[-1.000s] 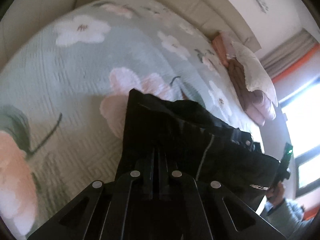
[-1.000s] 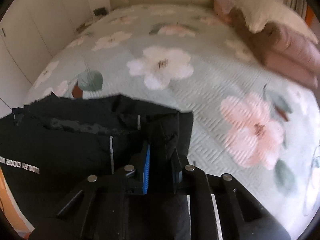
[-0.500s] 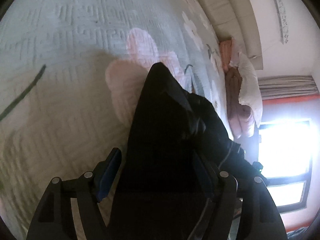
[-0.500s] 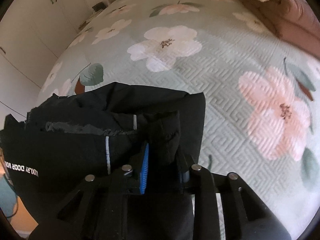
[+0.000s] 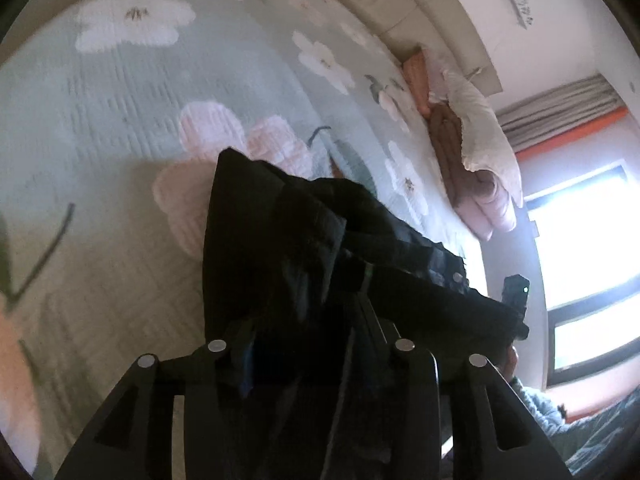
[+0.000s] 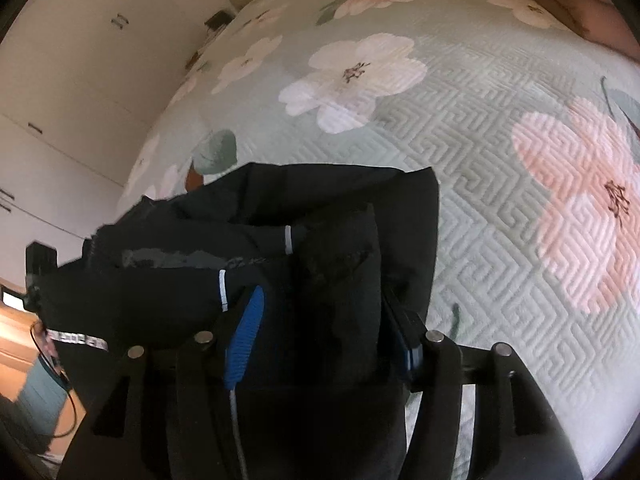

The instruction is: Fold large clothes

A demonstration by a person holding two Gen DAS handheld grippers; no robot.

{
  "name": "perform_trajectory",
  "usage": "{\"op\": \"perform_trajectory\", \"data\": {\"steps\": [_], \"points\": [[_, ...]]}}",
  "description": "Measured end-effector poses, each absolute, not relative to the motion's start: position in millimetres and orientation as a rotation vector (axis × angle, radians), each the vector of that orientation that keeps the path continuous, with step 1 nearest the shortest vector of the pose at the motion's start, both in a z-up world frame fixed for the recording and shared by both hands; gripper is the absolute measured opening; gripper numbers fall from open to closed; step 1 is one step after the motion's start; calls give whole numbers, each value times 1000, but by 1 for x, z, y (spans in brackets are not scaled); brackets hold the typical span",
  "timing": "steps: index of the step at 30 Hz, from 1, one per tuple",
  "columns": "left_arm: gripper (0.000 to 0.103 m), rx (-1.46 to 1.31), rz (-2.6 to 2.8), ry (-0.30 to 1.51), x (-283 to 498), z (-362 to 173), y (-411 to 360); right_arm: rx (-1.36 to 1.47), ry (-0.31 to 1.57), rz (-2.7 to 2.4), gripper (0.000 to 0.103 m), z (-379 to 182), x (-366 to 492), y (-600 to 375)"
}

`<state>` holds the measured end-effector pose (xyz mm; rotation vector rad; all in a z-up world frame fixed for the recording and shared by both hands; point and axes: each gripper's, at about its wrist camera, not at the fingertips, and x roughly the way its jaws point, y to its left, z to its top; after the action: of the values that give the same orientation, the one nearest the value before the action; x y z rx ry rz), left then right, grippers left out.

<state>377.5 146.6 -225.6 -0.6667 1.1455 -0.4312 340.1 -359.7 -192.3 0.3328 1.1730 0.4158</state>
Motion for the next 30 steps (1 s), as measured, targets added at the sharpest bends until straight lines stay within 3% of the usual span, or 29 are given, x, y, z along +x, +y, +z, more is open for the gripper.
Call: {"op": "perform_trajectory", "data": {"steps": [1, 2, 3, 5, 10, 15, 18, 22, 26, 30], "points": [[40, -672, -414, 1152, 381, -232, 144, 309, 1178, 403, 35, -193, 341, -356], [32, -669, -396, 1157, 383, -236, 142, 293, 1180, 394, 22, -192, 340, -355], [10, -641, -372, 1163, 385, -237, 138, 268, 1168, 369, 19, -188, 336, -355], [9, -579, -327, 1128, 379, -225, 135, 189, 1125, 294, 15, -170, 324, -355], [8, -607, -302, 940, 371, -156, 153, 53, 964, 166, 12, -96, 306, -360], [8, -501, -303, 811, 412, -109, 144, -14, 812, 97, 12, -44, 350, -356], [8, -494, -232, 834, 448, -130, 146, -59, 838, 26, 12, -67, 390, -352], [8, -456, -120, 1044, 480, -209, 140, -62, 1036, -2, 12, -146, 429, -347], [16, -507, -110, 1150, 488, -274, 137, -2, 1198, -19, 26, -219, 436, -350], [19, -601, -149, 1169, 493, -273, 151, 27, 1176, -21, 36, -217, 432, -360]]}}
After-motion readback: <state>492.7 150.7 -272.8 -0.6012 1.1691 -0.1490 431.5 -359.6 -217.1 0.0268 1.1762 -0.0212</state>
